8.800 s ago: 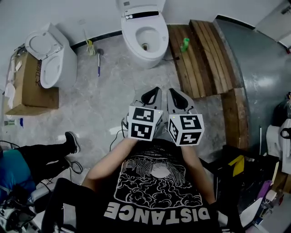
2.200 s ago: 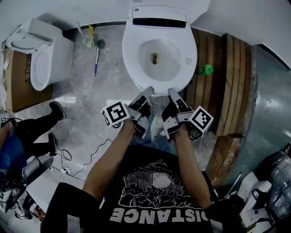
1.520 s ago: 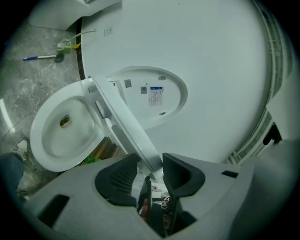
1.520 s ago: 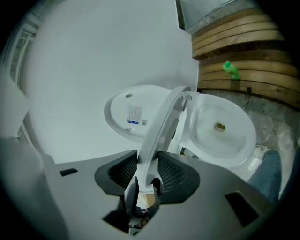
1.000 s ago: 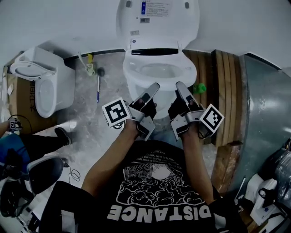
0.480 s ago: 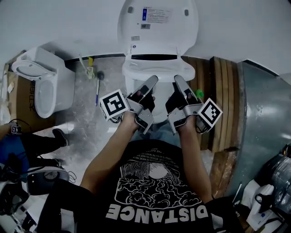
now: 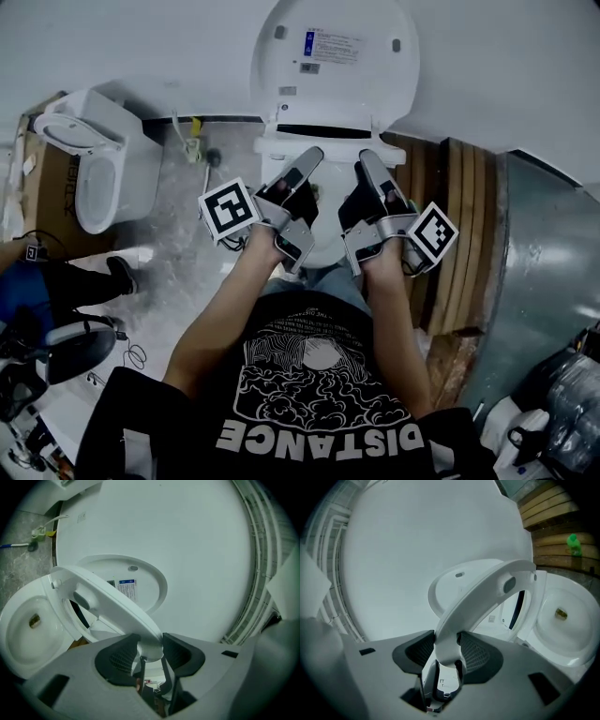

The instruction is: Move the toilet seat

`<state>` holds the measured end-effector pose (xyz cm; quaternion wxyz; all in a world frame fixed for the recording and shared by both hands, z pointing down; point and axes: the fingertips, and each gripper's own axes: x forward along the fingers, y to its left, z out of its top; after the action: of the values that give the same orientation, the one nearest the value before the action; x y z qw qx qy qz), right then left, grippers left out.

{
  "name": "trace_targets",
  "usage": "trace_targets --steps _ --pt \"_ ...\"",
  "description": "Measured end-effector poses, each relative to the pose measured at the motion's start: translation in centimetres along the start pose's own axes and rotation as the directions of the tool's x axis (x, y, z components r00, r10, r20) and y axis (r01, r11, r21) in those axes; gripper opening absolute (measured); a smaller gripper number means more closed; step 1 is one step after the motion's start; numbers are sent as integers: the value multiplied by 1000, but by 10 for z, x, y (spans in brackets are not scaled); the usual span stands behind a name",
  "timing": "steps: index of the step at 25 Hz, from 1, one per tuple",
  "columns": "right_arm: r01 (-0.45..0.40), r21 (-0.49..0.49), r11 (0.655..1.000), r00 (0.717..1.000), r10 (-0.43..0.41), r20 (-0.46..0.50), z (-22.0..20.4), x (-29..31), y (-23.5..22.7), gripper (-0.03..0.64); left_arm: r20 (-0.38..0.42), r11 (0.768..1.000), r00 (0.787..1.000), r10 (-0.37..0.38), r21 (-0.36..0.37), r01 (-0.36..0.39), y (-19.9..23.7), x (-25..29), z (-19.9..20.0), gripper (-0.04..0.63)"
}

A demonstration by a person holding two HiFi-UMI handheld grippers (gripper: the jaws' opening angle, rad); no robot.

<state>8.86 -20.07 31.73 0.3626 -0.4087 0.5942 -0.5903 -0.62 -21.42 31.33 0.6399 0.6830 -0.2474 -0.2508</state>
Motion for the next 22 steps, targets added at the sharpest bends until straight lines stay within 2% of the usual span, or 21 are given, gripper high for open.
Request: trace_targets --steps 9,19,22 --pt "-67 -7 998 993 66 -97 44 58 7 179 114 1000 993 -15 26 12 -3 57 42 170" --pt "-119 -23 993 983 114 -145 39 64 29 170 159 994 986 -60 96 45 -24 56 52 170" --pt "-132 -45 990 979 123 -164 39 64 34 167 158 985 984 -84 160 58 -30 56 53 169"
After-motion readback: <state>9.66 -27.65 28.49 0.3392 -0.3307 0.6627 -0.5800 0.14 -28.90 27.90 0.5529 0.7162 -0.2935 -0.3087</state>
